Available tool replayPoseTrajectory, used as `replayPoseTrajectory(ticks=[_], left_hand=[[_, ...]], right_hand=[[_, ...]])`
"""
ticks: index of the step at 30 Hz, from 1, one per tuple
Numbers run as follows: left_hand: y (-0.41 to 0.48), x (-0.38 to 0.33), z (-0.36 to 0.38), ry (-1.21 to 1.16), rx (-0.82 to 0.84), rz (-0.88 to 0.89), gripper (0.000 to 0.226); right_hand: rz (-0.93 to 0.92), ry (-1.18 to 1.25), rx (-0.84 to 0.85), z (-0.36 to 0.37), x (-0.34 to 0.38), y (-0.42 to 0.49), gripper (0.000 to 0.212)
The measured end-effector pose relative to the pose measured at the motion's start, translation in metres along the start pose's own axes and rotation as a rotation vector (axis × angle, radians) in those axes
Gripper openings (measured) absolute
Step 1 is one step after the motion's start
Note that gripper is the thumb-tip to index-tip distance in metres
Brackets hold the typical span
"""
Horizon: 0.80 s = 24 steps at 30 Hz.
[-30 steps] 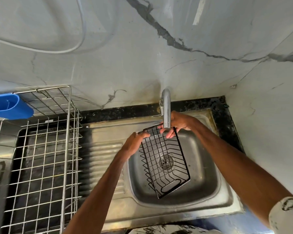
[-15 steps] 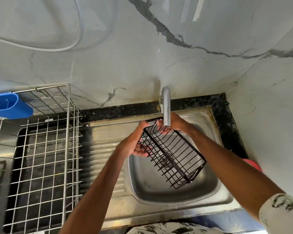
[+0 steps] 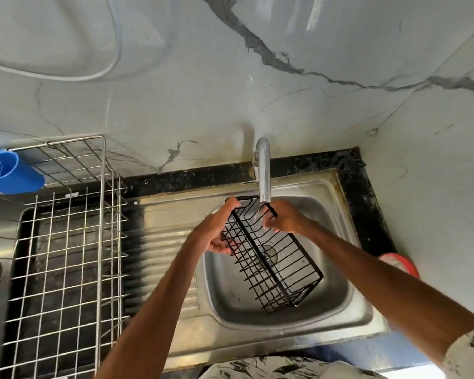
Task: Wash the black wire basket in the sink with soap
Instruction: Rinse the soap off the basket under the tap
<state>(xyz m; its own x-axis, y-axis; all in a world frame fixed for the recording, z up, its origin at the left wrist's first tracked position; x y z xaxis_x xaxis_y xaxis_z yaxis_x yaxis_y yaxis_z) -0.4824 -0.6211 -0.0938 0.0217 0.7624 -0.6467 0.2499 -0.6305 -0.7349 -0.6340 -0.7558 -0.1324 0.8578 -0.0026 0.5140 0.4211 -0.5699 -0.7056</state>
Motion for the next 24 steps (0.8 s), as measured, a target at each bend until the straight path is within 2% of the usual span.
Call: replayPoseTrajectory(ticks=[2,4,5,7,10,13,19,22,24], left_hand=[[0.001,0.0,-0.004,0.036,0.013,0.006,0.103],[0.002,-0.001,-0.01,0.084,0.013,0.009,0.117],[0.004,-0.002,-0.014,0.115,0.011,0.02,0.118],[0.006,-0.007,-0.018,0.175,0.018,0.046,0.11],[0.006,-0.012,-0.018,0.228,0.057,0.051,0.101],[0.006,-0.013,-0.019,0.229,0.084,0.042,0.102],[0.016,-0.012,-0.029,0.249,0.044,0.06,0.101],[0.015,-0.015,-0.029,0.268,0.089,0.089,0.098],[0.015,-0.018,-0.027,0.29,0.127,0.11,0.101]], right_hand=[[-0.159,-0.262,-0.211,-0.008,0.017,-0.014,0.052],[-0.376,-0.436,-0.376,-0.01,0.035,-0.033,0.052],[-0.505,-0.527,-0.395,-0.004,0.04,-0.039,0.05],[-0.676,-0.738,-0.292,0.018,0.033,-0.039,0.052],[-0.665,-0.998,-0.143,0.027,0.014,-0.021,0.06],[-0.681,-1.132,-0.156,0.022,0.02,-0.021,0.064],[-0.664,-1.178,-0.126,0.041,-0.004,-0.029,0.074],[-0.678,-1.212,-0.086,0.045,-0.013,-0.031,0.075],[-0.694,-1.25,-0.137,0.039,0.0,-0.03,0.076]])
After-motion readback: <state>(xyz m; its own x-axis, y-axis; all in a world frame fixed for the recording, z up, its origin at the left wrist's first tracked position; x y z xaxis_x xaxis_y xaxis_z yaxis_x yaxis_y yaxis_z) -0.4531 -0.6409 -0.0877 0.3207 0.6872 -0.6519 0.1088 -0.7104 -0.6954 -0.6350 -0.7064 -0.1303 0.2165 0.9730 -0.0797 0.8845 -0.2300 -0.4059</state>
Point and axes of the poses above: each hand's wrist, its own y-axis towards the middle knuckle, its own z-axis out of the palm, x = y × z, the point moved 9 cm from there along y, towards the middle knuckle, and after that the axes turned 13 degrees about z, right-handed, at the moved point
